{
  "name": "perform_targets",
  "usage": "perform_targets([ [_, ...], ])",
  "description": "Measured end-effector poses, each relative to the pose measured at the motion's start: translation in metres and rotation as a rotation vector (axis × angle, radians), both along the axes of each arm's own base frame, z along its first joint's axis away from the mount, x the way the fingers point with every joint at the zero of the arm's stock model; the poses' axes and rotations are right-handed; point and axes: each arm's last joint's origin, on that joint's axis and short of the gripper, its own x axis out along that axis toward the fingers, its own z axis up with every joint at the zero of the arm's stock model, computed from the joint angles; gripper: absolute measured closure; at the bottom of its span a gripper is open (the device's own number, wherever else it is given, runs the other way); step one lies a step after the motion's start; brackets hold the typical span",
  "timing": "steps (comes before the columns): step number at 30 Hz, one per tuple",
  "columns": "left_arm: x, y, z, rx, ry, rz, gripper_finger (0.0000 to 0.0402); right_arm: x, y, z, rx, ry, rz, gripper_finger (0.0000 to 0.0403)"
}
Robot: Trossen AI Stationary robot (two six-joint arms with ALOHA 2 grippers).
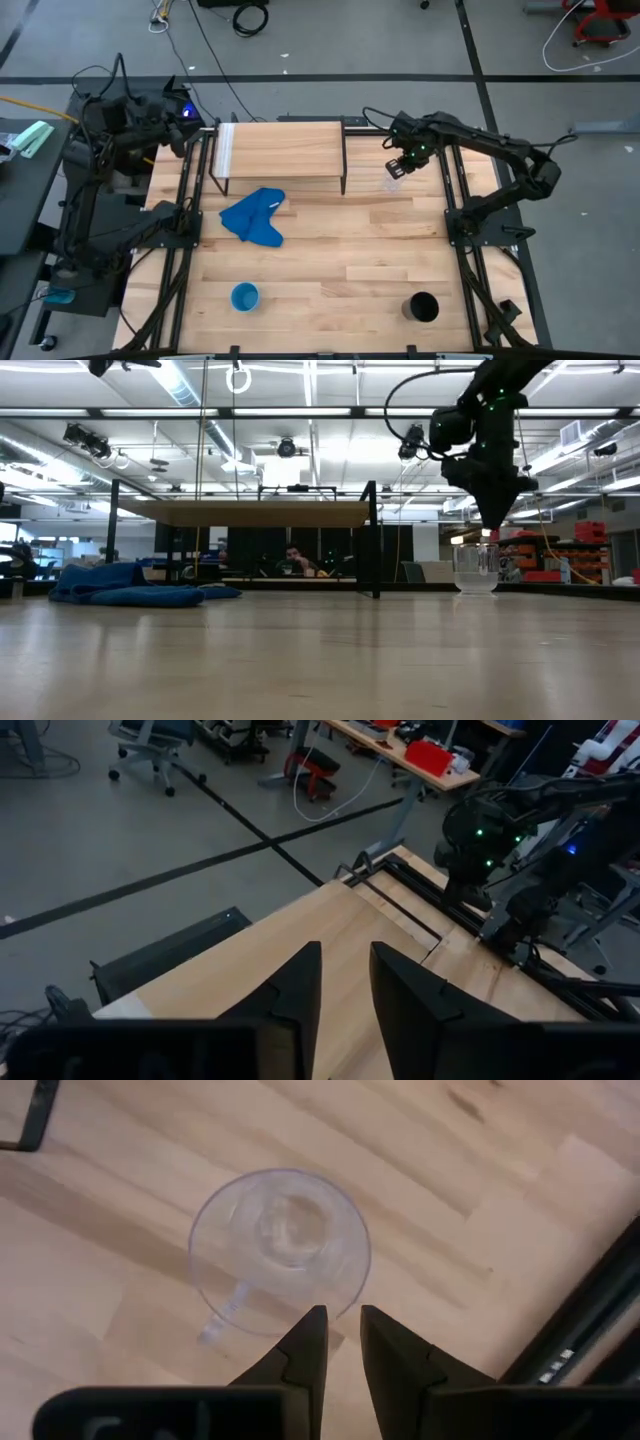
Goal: Stack small to large cups/mugs on shelf
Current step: Move the transparent mug to the middle of the table
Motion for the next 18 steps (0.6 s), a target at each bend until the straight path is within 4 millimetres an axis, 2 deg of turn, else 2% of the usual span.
perform_targets([
  [10,0.006,0.015,-0.004,-0.043,0.019,0.000,0.0298,-0.002,-0.011,-0.006,-0.018,-0.021,-0.055,0.0332],
  [18,0.006,0.015,-0.004,-0.045,0.021,-0.002,0.0294,0.006,-0.019,-0.021,0.006,0.007,-0.040,0.0332],
])
